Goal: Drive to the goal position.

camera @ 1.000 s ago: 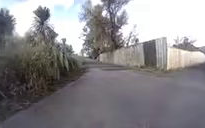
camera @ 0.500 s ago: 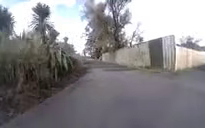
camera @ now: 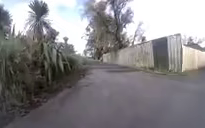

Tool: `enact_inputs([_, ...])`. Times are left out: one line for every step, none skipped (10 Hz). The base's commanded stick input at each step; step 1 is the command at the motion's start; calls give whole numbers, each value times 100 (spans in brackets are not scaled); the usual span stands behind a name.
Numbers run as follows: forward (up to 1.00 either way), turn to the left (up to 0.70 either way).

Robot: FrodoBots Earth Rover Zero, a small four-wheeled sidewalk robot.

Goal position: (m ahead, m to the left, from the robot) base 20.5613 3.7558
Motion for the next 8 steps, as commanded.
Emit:
enact_inputs([85, 0])
enact_inputs([81, 0])
enact_inputs([24, 0])
enact_inputs([0, 0])
enact_inputs([0, 0])
enact_inputs([0, 0])
enact_inputs([0, 0])
enact_inputs([0, 0])
